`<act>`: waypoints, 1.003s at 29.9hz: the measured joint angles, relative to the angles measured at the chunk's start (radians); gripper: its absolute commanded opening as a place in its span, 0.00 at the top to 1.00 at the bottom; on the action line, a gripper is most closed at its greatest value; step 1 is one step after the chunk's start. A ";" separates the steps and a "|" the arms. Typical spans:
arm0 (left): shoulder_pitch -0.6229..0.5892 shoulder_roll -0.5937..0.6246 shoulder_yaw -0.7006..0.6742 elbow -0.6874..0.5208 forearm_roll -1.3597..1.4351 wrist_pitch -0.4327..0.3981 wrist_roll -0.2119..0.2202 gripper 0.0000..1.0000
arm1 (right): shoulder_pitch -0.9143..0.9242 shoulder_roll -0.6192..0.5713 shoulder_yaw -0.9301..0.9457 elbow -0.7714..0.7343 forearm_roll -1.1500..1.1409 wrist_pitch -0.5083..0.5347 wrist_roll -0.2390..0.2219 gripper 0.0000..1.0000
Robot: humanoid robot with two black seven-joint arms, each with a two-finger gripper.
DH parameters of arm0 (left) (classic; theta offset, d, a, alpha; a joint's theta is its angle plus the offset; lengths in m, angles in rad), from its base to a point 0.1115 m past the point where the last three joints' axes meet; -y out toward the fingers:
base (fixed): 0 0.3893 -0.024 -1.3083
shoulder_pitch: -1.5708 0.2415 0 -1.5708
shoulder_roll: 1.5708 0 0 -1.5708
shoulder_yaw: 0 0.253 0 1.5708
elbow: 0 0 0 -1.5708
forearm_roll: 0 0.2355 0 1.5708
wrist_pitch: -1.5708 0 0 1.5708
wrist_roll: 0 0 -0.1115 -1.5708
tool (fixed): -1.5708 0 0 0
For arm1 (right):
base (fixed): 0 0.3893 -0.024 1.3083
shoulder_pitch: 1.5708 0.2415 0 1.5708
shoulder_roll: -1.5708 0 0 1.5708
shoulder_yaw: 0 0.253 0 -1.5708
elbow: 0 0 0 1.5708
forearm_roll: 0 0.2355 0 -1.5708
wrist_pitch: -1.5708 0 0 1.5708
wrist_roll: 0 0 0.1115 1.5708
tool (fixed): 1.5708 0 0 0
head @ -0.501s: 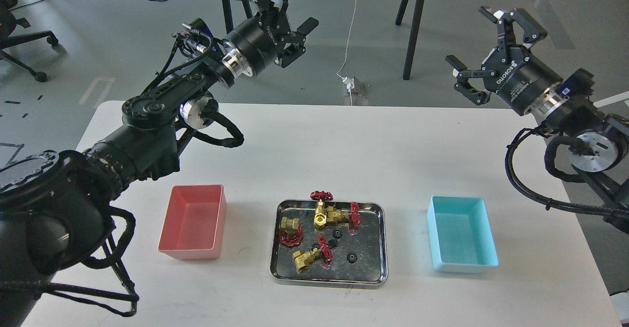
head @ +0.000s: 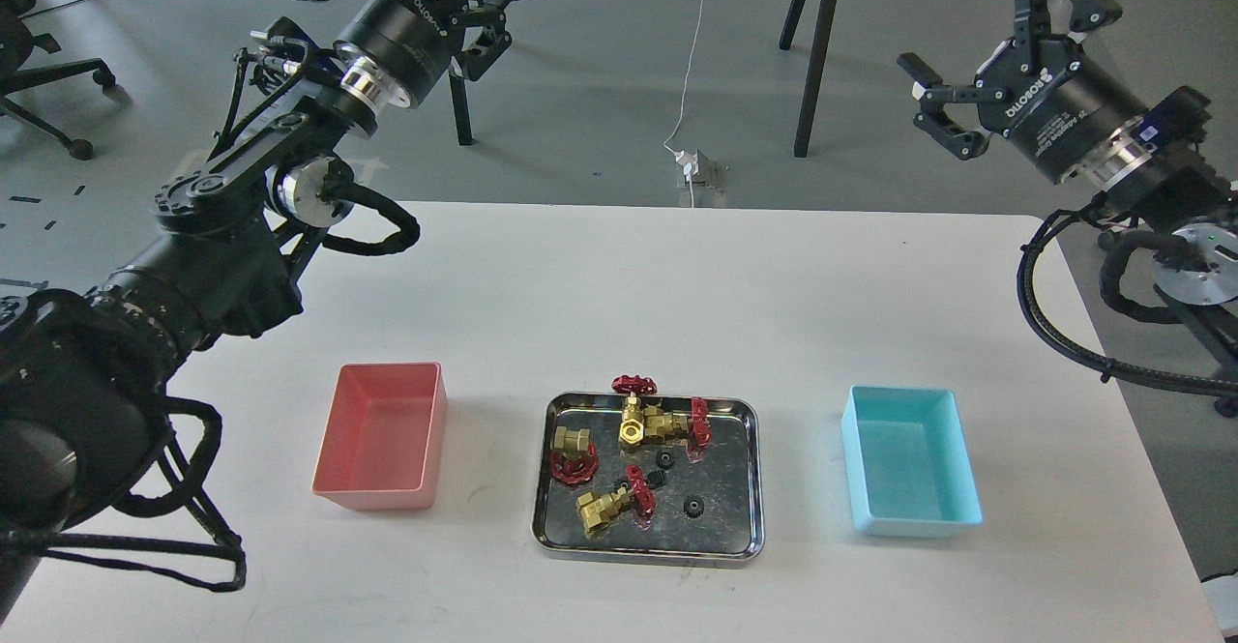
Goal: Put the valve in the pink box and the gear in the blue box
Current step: 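Move the left gripper down toward the metal tray of brass valves, then lower the left gripper onto a brass valve in the tray and grasp it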
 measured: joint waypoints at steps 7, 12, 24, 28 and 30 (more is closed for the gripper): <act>-0.040 0.182 -0.005 -0.447 0.186 -0.001 0.000 0.01 | 0.110 0.010 -0.003 -0.070 0.062 -0.162 0.000 0.00; -0.309 0.403 0.468 -0.697 0.434 -0.001 0.000 0.01 | 0.108 0.008 -0.002 -0.067 0.068 -0.190 -0.001 0.00; -0.564 0.471 1.148 -0.897 1.421 0.062 0.000 0.01 | 0.094 0.161 -0.105 -0.076 0.066 -0.211 -0.006 0.00; -0.417 0.412 1.140 -0.832 1.487 0.083 0.000 0.01 | 0.155 0.190 -0.150 -0.131 0.065 -0.239 -0.006 0.00; -0.361 0.381 1.128 -0.790 1.492 0.096 0.000 0.01 | 0.181 0.206 -0.157 -0.168 0.065 -0.246 -0.006 0.00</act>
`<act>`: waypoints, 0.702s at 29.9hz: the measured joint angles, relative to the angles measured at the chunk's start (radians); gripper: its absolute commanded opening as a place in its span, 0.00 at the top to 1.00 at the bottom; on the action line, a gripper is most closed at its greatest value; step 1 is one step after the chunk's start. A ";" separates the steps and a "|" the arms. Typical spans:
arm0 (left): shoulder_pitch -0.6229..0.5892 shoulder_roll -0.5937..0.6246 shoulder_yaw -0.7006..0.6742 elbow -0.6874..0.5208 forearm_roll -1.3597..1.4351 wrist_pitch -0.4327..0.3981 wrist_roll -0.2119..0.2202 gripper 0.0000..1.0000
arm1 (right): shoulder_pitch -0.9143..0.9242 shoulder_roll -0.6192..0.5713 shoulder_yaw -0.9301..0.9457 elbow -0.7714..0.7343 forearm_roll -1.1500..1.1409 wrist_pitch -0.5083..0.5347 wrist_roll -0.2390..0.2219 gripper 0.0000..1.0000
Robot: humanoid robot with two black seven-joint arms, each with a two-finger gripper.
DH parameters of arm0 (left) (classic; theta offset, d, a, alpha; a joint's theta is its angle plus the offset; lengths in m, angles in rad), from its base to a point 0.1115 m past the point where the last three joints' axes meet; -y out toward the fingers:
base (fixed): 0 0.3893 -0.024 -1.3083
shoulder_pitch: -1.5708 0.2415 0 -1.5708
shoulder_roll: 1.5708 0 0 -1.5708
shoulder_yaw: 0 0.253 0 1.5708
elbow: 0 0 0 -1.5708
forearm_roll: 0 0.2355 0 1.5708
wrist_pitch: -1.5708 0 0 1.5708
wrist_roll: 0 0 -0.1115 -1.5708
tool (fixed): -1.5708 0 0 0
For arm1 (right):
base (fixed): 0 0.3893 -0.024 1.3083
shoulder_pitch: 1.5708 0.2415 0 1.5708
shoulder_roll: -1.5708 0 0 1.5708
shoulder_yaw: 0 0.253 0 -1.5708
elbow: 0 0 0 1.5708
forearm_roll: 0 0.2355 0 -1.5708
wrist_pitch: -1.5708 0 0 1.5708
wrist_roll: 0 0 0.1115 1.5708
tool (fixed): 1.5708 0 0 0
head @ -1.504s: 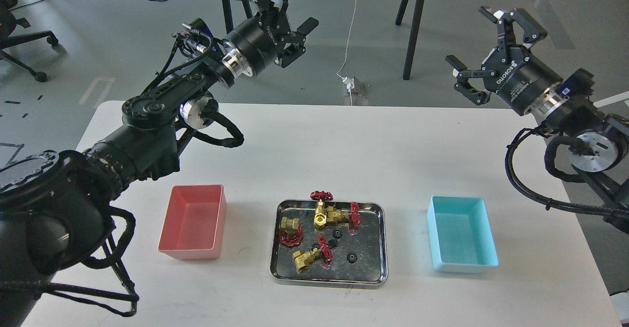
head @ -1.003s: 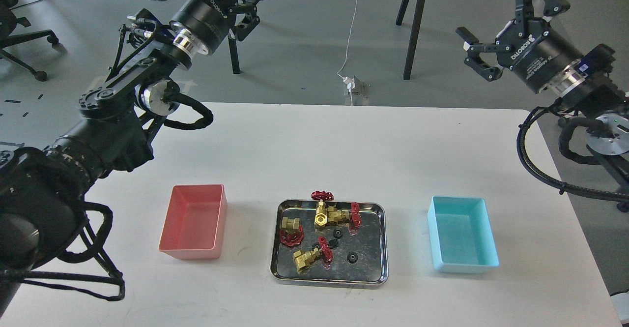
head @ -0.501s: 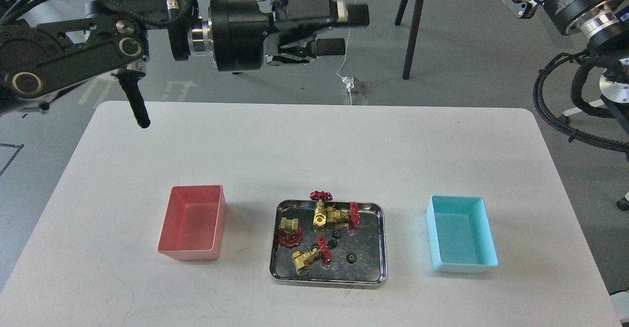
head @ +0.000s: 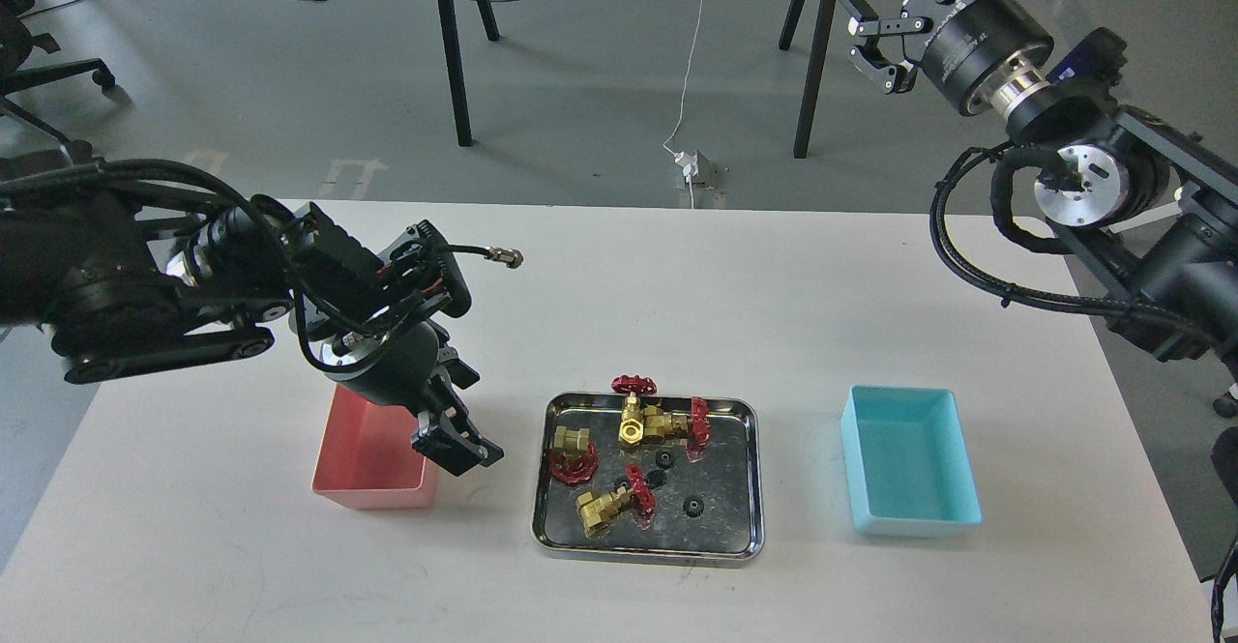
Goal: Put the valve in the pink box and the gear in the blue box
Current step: 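Lower the left gripper onto a brass valve in the tray and grasp it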
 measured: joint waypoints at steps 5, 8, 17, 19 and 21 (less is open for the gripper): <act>0.077 -0.058 -0.025 0.072 0.003 0.052 0.000 0.02 | 0.018 0.024 -0.008 -0.036 0.001 -0.003 0.000 0.00; 0.085 -0.065 -0.031 0.079 0.002 0.074 0.000 0.02 | 0.016 0.027 -0.023 -0.038 0.000 -0.003 0.000 0.00; 0.130 -0.125 -0.059 0.138 -0.004 0.118 0.000 0.02 | -0.001 0.026 -0.036 -0.038 0.000 -0.004 0.000 0.00; 0.148 -0.146 -0.059 0.162 -0.003 0.124 0.000 0.03 | -0.006 0.025 -0.036 -0.038 0.000 -0.004 0.000 0.00; 0.162 -0.172 -0.059 0.190 -0.003 0.136 0.000 0.04 | -0.009 0.022 -0.036 -0.038 0.001 -0.004 0.002 0.00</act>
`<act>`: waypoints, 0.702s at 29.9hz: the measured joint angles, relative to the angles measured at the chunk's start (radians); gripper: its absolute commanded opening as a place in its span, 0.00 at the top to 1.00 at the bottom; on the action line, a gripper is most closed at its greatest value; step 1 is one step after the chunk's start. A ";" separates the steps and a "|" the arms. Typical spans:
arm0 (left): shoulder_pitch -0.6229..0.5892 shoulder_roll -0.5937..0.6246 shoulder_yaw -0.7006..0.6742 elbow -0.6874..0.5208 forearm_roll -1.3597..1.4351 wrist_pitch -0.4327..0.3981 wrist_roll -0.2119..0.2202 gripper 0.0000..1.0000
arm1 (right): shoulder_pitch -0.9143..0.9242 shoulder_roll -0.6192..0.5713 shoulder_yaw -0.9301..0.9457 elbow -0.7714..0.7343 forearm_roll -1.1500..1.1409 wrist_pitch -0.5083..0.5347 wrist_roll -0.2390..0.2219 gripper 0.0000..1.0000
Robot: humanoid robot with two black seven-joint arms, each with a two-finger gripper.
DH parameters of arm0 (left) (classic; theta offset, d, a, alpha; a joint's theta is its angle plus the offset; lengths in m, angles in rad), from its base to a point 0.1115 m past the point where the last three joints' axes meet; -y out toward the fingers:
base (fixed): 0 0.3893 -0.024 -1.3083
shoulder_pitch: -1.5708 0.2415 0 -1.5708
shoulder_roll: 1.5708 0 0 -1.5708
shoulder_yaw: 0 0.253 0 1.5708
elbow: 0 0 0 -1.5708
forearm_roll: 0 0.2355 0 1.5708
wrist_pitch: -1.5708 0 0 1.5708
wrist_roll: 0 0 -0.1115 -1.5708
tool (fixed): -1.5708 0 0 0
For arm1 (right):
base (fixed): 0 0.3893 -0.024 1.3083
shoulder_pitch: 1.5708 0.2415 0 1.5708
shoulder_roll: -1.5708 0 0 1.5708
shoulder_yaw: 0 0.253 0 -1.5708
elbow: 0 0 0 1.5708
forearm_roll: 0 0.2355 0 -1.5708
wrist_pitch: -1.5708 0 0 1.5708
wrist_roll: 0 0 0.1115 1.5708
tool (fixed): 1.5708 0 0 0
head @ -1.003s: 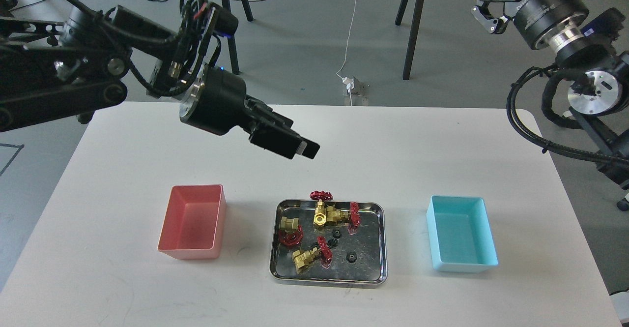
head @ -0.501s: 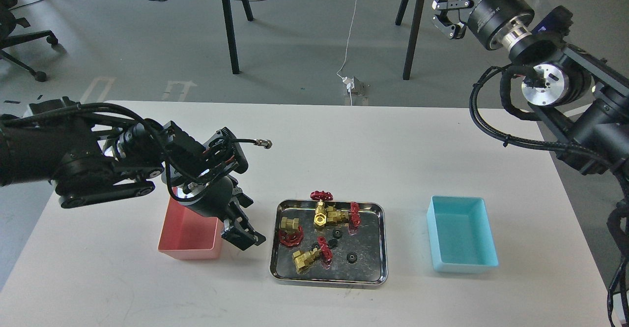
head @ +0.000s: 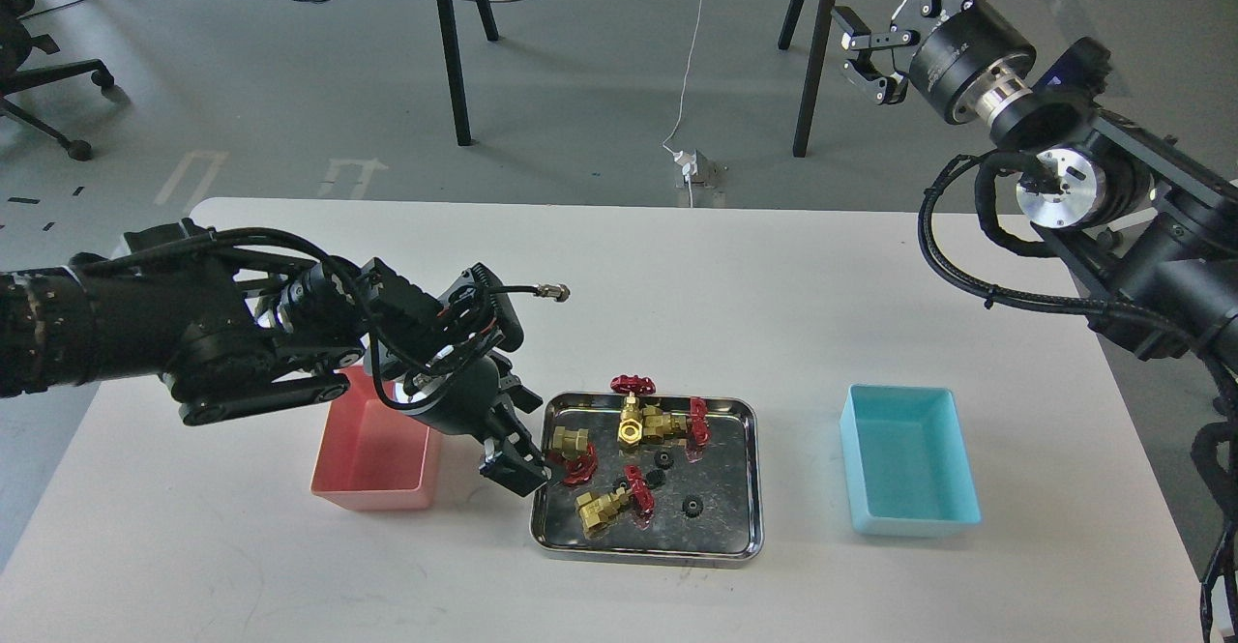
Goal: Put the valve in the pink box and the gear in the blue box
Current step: 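Lower the left gripper onto a brass valve in the tray and grasp it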
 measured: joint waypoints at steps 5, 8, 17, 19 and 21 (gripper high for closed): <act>0.008 -0.037 0.000 0.035 -0.003 0.015 0.000 0.11 | -0.013 -0.005 0.002 0.001 0.000 0.000 0.002 0.00; 0.010 -0.055 0.000 0.058 -0.004 0.019 0.000 0.20 | -0.021 -0.005 0.003 0.001 0.001 0.000 0.003 0.00; 0.050 -0.071 0.004 0.086 0.004 0.075 0.000 0.46 | -0.035 -0.005 0.007 0.002 0.001 0.000 0.005 0.00; 0.051 -0.069 0.004 0.087 0.004 0.078 0.000 0.54 | -0.036 -0.005 0.008 0.002 0.001 0.000 0.005 0.00; 0.051 -0.067 0.004 0.087 0.003 0.081 0.000 0.62 | -0.037 -0.005 0.008 0.002 0.001 0.000 0.005 0.00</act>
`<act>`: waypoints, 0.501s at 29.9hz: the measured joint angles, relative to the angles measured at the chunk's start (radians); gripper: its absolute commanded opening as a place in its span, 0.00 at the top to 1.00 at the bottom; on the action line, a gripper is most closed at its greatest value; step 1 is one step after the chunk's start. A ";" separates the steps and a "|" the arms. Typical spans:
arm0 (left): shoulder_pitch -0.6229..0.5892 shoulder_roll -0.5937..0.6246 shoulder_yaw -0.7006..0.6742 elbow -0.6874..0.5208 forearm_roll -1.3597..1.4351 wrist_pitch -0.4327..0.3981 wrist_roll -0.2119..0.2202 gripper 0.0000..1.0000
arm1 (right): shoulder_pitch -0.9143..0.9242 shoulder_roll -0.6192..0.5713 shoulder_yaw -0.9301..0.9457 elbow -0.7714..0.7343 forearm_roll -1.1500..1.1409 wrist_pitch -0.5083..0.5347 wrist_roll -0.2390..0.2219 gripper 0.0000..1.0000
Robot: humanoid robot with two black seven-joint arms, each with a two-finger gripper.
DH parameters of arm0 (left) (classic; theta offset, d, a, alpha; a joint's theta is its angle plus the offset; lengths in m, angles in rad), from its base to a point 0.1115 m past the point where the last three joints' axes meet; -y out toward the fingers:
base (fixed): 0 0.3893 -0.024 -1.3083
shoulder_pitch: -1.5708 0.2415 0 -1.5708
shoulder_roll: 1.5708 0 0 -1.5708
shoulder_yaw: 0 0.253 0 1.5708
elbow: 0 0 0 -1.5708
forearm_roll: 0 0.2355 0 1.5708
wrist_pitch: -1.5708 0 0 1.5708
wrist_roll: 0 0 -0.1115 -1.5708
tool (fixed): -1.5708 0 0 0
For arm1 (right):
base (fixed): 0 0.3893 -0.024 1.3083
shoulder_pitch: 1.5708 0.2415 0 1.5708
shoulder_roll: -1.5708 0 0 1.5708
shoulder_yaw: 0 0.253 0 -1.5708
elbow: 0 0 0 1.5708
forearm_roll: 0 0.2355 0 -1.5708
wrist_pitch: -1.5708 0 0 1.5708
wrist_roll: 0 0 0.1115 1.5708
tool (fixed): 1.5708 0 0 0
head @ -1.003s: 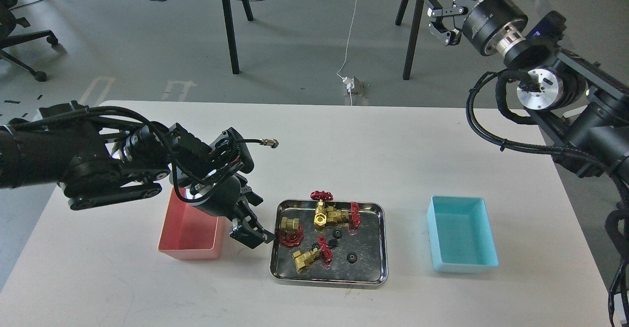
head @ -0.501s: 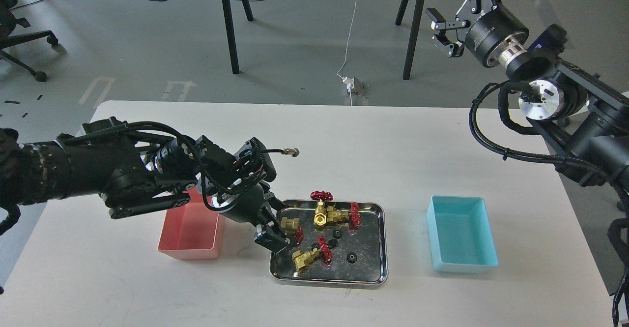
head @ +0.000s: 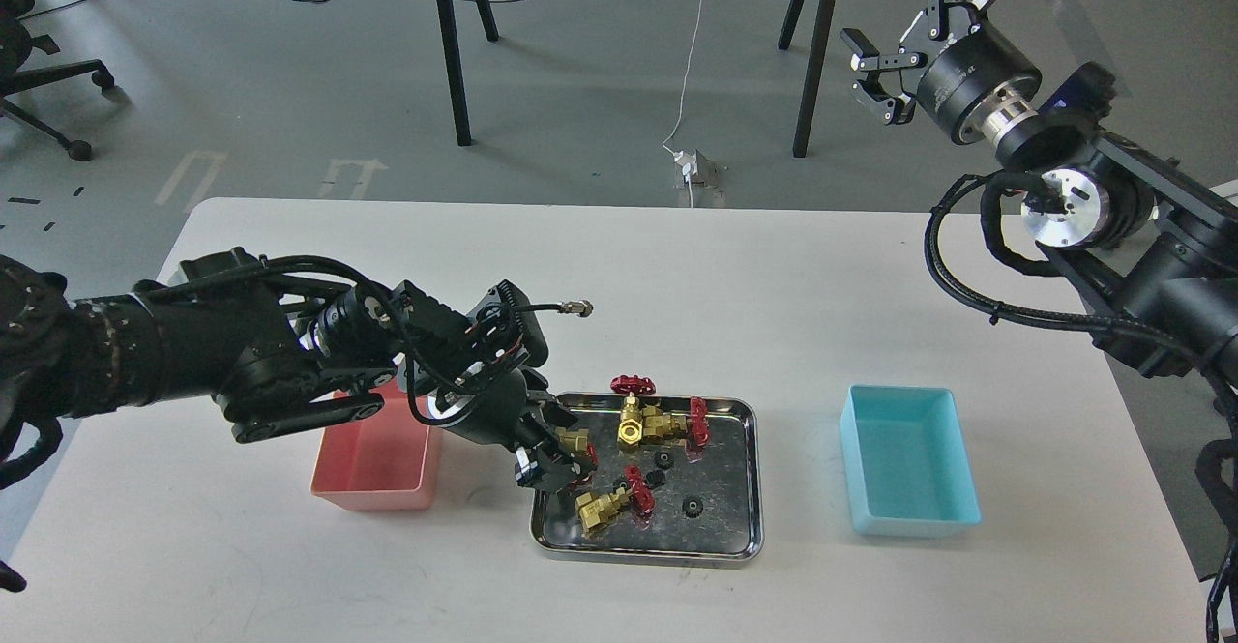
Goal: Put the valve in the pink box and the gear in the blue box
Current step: 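Lower the left gripper onto a brass valve in the tray and grasp it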
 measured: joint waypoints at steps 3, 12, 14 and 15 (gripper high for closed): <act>0.000 0.001 -0.001 0.000 -0.002 0.005 0.000 0.77 | -0.007 0.000 0.000 0.000 0.000 0.000 0.000 0.00; -0.002 0.013 -0.014 -0.002 -0.020 0.021 0.000 0.93 | -0.015 -0.002 0.006 0.000 0.001 0.000 0.000 0.00; -0.003 0.021 -0.037 -0.006 -0.038 0.025 0.000 0.93 | -0.015 -0.001 0.009 0.000 0.001 0.000 0.000 0.00; -0.005 0.030 -0.051 -0.010 -0.047 0.027 0.000 0.93 | -0.012 0.000 0.010 0.000 0.001 0.000 0.000 0.00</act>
